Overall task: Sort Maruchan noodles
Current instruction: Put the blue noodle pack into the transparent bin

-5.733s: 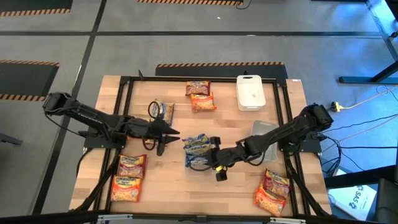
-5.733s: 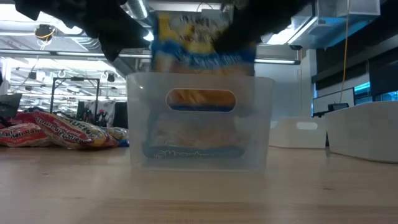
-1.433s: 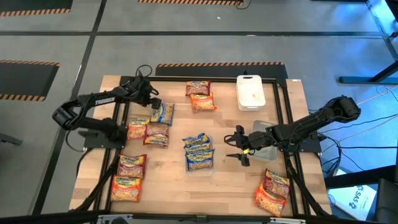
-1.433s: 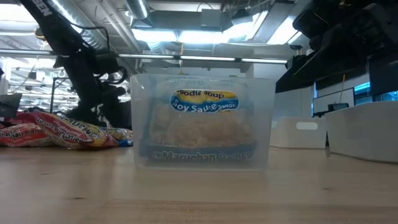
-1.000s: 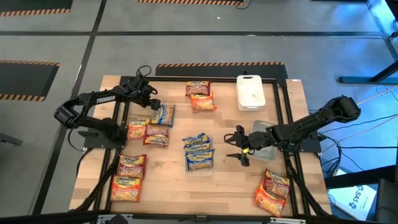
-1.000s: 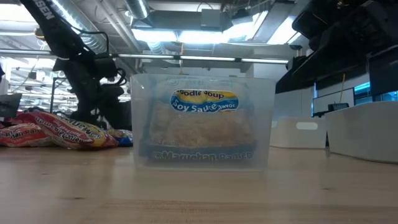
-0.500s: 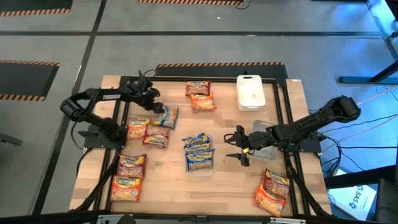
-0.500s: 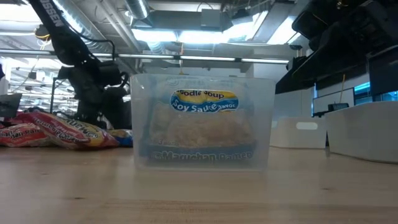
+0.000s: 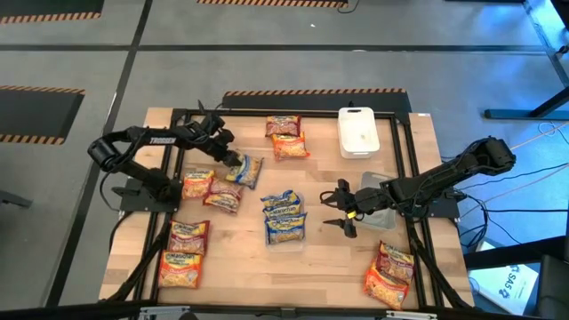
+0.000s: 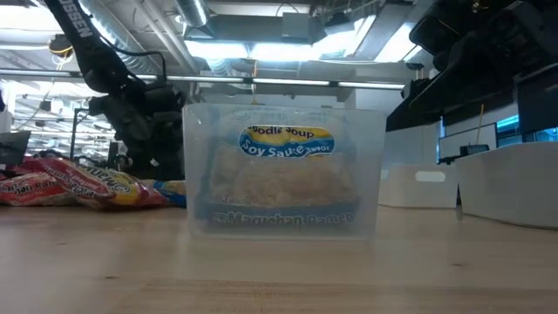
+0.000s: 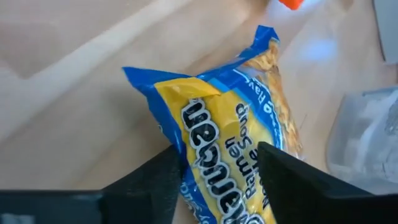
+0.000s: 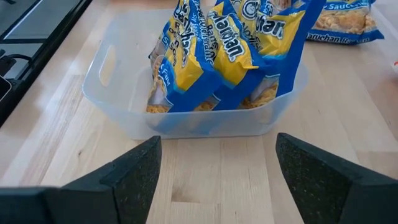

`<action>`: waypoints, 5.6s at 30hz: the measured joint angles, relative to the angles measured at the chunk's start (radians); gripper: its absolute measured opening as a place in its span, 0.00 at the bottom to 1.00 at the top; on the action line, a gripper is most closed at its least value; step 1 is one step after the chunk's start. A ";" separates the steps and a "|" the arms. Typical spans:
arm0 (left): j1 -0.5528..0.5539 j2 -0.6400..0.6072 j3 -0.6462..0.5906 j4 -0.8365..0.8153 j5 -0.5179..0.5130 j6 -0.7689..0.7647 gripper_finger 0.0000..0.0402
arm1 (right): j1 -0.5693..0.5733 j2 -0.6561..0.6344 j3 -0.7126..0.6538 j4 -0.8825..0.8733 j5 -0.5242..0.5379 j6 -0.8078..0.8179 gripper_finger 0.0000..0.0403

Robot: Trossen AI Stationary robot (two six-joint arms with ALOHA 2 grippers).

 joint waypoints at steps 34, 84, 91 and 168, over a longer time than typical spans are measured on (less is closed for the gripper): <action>-0.092 -0.144 0.002 0.030 -0.100 0.077 0.00 | 0.000 0.000 0.002 0.053 -0.001 0.040 0.74; -0.781 -0.327 0.380 -0.220 -0.533 0.211 0.00 | -0.341 0.284 0.507 0.050 -0.246 -0.057 0.74; -0.826 -0.275 0.439 -0.213 -0.568 0.221 0.00 | -0.340 0.360 0.560 0.033 -0.334 -0.015 0.74; -0.815 -0.228 0.446 -0.274 -0.502 0.000 0.63 | -0.242 0.396 0.566 0.097 -0.177 -0.245 0.07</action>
